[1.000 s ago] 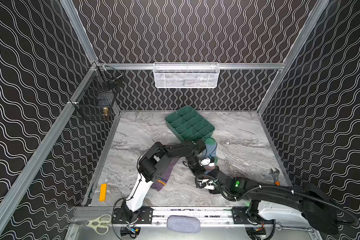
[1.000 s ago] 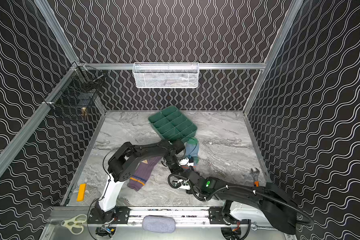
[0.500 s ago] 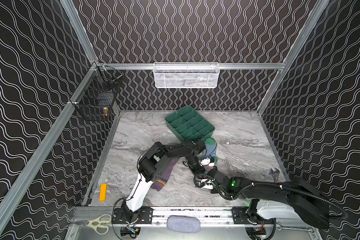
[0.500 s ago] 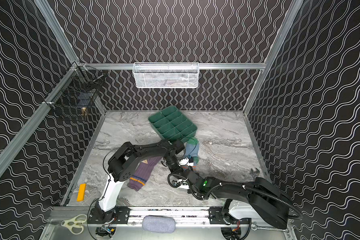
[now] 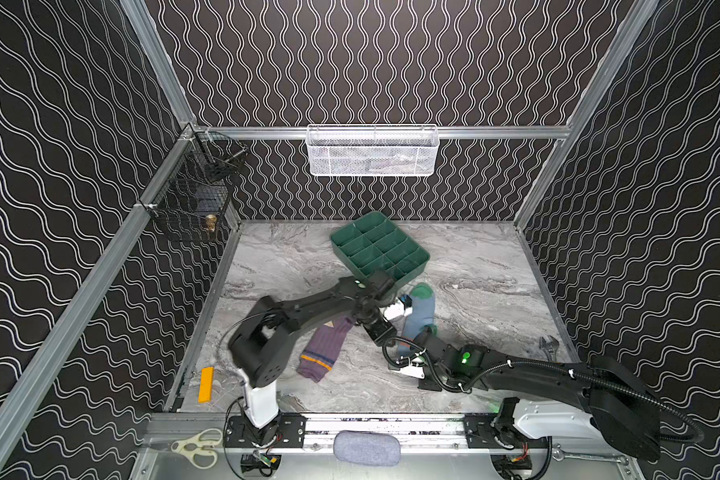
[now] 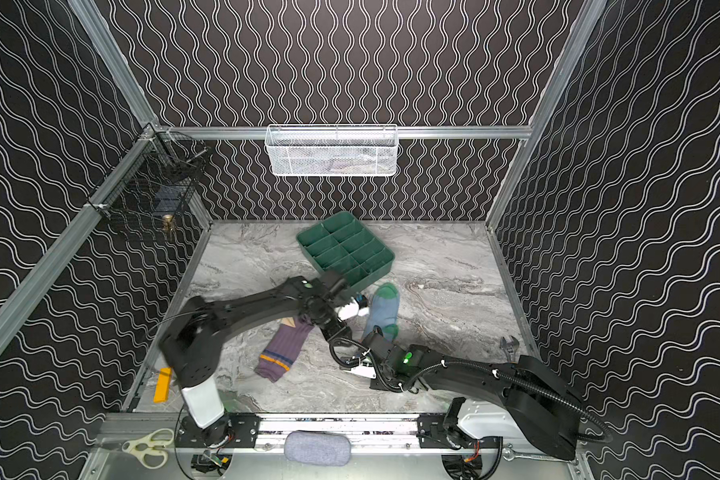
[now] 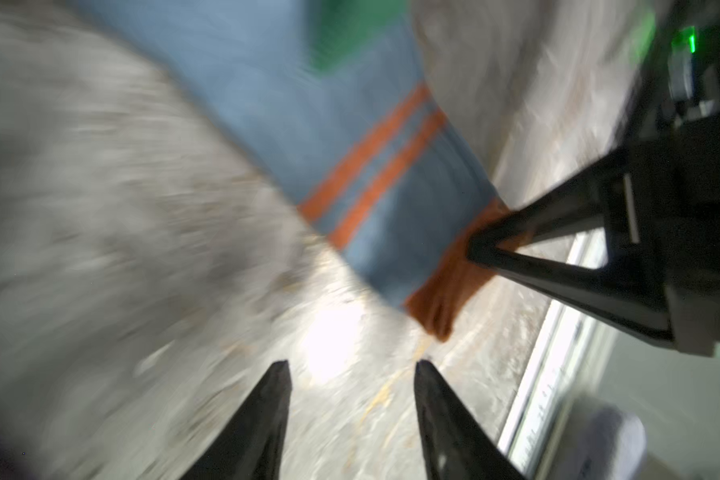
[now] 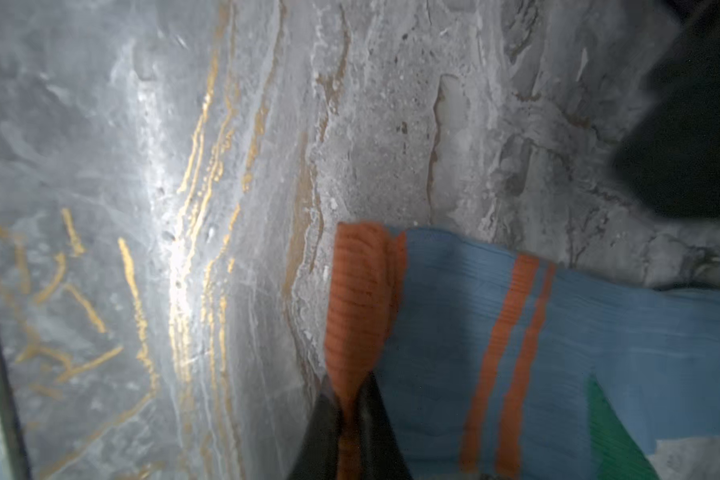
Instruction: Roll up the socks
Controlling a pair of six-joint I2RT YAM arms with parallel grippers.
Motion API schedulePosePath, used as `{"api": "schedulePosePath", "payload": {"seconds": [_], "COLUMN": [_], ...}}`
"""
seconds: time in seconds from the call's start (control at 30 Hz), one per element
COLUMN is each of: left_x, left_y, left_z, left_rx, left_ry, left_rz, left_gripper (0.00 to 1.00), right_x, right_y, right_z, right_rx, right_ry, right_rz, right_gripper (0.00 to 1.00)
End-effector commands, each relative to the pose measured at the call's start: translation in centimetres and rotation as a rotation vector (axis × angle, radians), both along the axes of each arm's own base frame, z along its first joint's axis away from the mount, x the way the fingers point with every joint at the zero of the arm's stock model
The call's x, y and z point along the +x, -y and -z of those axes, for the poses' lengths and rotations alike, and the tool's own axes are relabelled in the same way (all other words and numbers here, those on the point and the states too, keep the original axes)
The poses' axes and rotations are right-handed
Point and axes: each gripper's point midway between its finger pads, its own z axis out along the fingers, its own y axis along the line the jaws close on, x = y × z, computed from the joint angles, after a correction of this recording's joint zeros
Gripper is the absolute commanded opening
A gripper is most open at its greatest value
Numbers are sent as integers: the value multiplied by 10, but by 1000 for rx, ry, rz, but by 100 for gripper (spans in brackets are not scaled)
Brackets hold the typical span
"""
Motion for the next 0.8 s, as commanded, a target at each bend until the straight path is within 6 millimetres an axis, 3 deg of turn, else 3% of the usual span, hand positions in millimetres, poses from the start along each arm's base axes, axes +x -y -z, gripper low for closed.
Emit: {"api": "schedulePosePath", "payload": {"seconds": [0.0,0.1,0.17,0.23,0.33,0.43,0.53,0.77], "left_x": [56,79,79,69,41,5,-10,-62], "left_y": [-48,-110,-140,-149,-125,-92,-76,-33], "left_z": [-42,-108,-153,-198,-233,-234,-221,-157], "left_rx": [28,48,23,-65,-213,-299,-272,-17], "left_ry": [308,654,855,1008,1083,1050,1028,1303], "left_rz": [-286,-499,-589,-567,-325,12,193,686], "left_gripper": [53,60,70,75,74,74,72,75], "right_x": [-18,-20,-22,-22,-21,-19,-15,-10], "right_y": [1,-2,-1,1,1,3,5,5], "right_z": [2,1,2,4,7,10,15,17], "right_rx": [16,51,64,60,53,40,21,16], "right_ry": [-129,-155,-172,-181,-204,-234,-263,-329], "right_rz": [29,40,47,48,56,71,93,121], "right_gripper": [0,0,0,0,0,0,0,0]}}
